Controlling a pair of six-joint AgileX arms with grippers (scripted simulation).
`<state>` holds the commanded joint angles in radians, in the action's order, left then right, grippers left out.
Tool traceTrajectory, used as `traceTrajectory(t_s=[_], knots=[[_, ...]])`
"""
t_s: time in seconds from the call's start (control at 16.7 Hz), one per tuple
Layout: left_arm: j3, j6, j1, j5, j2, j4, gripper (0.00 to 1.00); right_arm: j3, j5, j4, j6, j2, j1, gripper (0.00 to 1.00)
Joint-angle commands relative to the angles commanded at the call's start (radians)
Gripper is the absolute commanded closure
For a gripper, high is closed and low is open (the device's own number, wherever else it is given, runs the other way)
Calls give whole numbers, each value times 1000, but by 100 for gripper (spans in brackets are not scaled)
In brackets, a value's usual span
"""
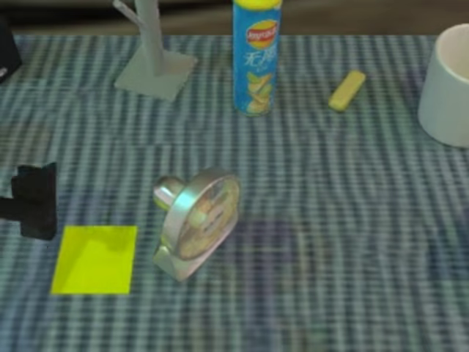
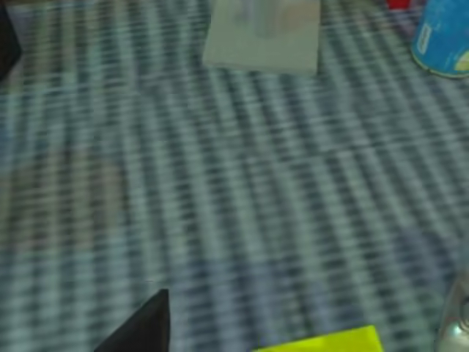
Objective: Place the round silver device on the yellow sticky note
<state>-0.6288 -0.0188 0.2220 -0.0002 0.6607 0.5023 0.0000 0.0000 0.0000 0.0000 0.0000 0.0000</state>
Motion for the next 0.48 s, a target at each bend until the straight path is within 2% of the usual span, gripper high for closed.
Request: traceTrajectory(t_s=[0.48], knots=[[-731, -19, 244, 0, 839, 561, 0, 0, 0, 0, 0, 0, 0, 0]])
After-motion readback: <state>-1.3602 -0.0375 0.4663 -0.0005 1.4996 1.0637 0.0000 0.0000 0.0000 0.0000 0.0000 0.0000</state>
